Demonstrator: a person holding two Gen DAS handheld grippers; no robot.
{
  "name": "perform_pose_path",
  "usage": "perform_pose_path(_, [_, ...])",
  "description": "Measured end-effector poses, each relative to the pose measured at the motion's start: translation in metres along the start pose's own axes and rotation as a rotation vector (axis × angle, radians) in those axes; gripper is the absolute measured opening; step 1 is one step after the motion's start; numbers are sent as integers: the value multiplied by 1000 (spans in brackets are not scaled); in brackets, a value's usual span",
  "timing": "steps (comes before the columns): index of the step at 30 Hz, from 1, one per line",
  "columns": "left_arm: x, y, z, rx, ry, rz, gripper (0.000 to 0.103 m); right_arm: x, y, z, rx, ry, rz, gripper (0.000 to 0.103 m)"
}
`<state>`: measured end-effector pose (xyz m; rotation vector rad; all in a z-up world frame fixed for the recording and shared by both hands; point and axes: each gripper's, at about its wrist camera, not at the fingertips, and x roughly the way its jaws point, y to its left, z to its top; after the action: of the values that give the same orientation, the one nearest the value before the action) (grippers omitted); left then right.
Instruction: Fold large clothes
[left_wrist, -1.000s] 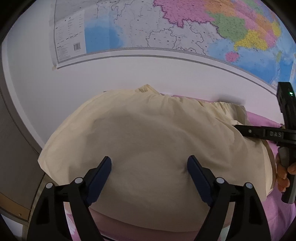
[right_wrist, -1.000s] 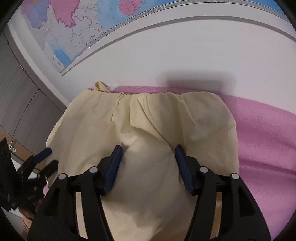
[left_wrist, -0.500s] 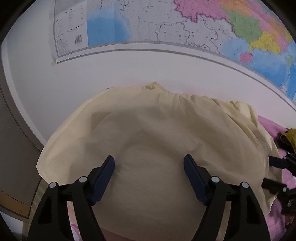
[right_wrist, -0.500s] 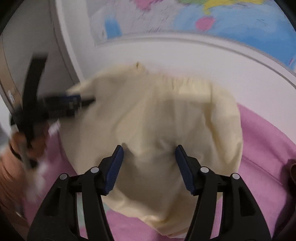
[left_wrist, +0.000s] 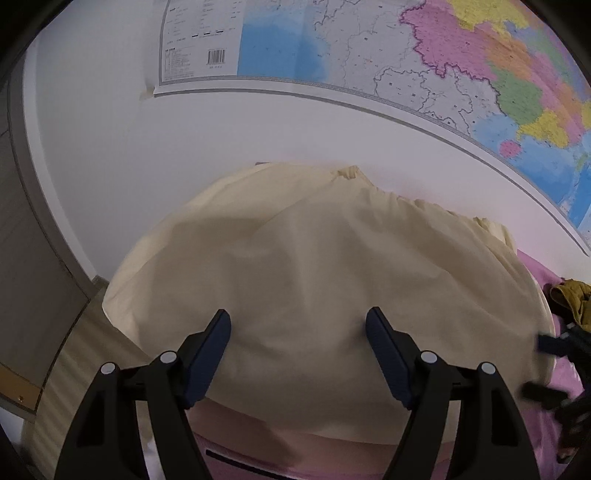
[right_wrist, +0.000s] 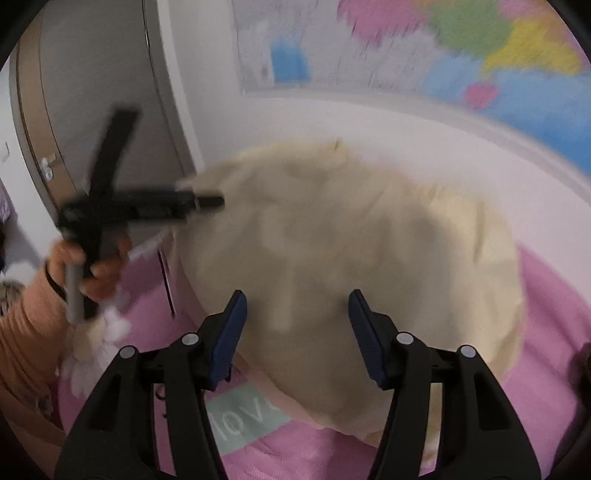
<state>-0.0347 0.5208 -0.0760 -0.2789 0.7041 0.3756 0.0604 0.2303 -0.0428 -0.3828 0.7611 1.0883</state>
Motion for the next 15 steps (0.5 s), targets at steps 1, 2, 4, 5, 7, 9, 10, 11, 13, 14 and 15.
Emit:
perform_pose_path(1, [1,0,-1,2,0,-2,74,4,3,-5,-12,-6,-9,58])
perform_pose_path(2, [3,1,-2,-1,1,-2,74,4,4,-8,-21,-11,-12,59])
perform_pose_path(4, [3,-2,-3,12,2,12,74,3,3,-10,-10,-3,-2,60])
perform_pose_path(5, [3,-4,-4,19,1,26,74,1,2,-10,1,3,8,60])
perform_pose_path(7, [-2,-9,-5,24,-13,43,73,-7,-3,-12,30,-1,36,59])
perform_pose_path(9, [-9,-13,-7,23,-31,41,73,-18,-10,-15,63,-14,46,56])
perform_pose_path(10, [-12,-15,-8,28,-41,37,73,-27,-17,-18,89,-36,53,56])
perform_pose_path(11, [-18,-19,-10,40,-55,32,73,-36,-24,-21,114,-54,55,56])
perform_pose_path(13, [-28,-28,-14,74,-84,19,73,-49,-37,-27,152,-79,46,56])
perform_pose_path(14, [-31,-30,-15,81,-90,8,73,-56,-44,-32,169,-85,38,56])
perform_pose_path(15, [-34,-34,-17,91,-91,-14,73,-62,-51,-37,186,-85,15,57])
